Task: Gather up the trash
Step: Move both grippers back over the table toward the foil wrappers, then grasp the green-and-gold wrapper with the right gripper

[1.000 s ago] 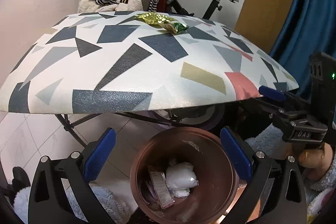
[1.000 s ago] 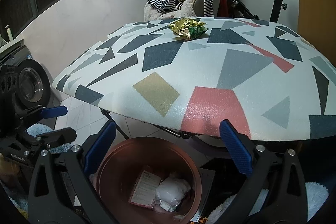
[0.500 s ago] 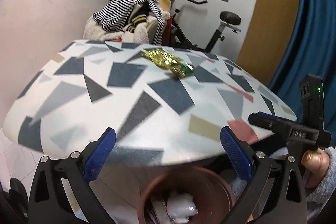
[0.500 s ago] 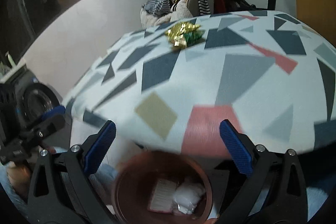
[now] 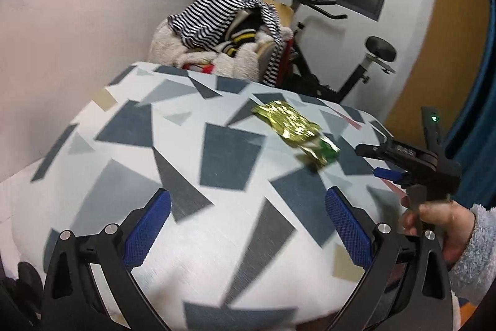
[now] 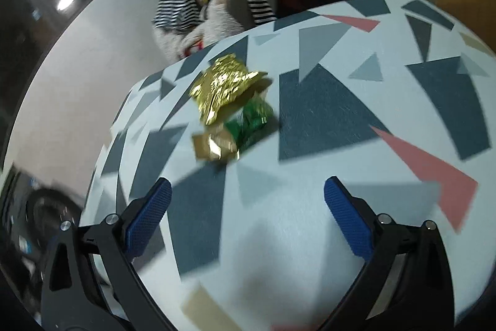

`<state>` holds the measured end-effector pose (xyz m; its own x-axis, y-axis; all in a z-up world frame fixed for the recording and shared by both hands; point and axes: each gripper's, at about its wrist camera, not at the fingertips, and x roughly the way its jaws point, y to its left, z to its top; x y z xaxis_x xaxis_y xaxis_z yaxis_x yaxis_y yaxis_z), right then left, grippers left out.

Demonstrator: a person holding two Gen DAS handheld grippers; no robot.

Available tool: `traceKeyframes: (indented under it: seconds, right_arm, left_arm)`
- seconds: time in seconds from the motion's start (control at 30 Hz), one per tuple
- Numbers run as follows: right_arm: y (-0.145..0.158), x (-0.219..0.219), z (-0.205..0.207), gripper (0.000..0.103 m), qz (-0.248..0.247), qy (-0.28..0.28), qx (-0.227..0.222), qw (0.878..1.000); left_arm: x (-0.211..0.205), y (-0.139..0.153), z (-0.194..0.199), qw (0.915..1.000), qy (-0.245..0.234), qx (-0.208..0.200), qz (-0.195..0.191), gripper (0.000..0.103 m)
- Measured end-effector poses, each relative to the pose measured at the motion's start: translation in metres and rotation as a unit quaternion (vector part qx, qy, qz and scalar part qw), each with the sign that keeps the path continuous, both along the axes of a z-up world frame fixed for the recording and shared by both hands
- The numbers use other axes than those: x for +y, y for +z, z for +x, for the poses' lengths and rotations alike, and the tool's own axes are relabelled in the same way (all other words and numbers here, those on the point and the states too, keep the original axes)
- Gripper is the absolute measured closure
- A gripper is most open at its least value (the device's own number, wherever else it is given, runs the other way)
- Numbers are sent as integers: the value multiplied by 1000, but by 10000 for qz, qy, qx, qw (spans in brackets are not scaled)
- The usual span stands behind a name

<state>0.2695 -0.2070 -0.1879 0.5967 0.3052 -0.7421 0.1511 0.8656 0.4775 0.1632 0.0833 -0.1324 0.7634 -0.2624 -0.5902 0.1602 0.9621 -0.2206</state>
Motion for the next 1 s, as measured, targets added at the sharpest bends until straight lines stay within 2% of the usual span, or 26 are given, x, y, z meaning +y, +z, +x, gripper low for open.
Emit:
traceKeyframes:
  seconds: [0.1, 0.27, 0.37, 0.43, 0.47, 0.53, 0.63, 0.8, 0.93, 1.0]
  right_arm:
    - [-12, 10, 31, 17, -36, -361, 319, 9988]
    - [-22, 29, 65, 19, -520, -519, 493, 9961]
    - [-24, 38, 80, 21, -1008, -392, 517, 9928]
    - [-22, 41, 79, 46, -1055, -176, 422, 9934]
    - [-21, 42, 78, 50, -1076, -23, 337, 9936]
    - [-16, 36, 73, 66, -1075, 321, 118, 9936]
    - [-14, 26, 65, 77, -1081, 537, -112, 9926]
    - [-3, -9, 46, 79, -1253, 603, -776, 9872]
    - [7, -20, 31, 79, -1611, 567, -1013, 9801]
    - [5, -31, 27, 79, -1621, 512, -1097, 9793]
  left_arm:
    - [10, -2, 13, 9999, 91, 24, -61, 6]
    - [33, -13, 33, 9977, 336, 258, -525, 7]
    - [45, -23, 43, 9937, 398, 507, -920, 19]
    - [48, -29, 48, 9905, 383, 648, -1152, 26]
    - [48, -32, 52, 9889, 347, 701, -1263, 31]
    - [46, -36, 59, 9869, 302, 794, -1374, 35]
    - [35, -42, 73, 9804, 200, 1004, -1683, 36]
    - [5, -49, 104, 9681, -43, 1349, -2110, 36]
    - [-36, -49, 145, 9678, -181, 1498, -2016, 36]
    - [-50, -50, 165, 9680, -159, 1538, -1975, 29]
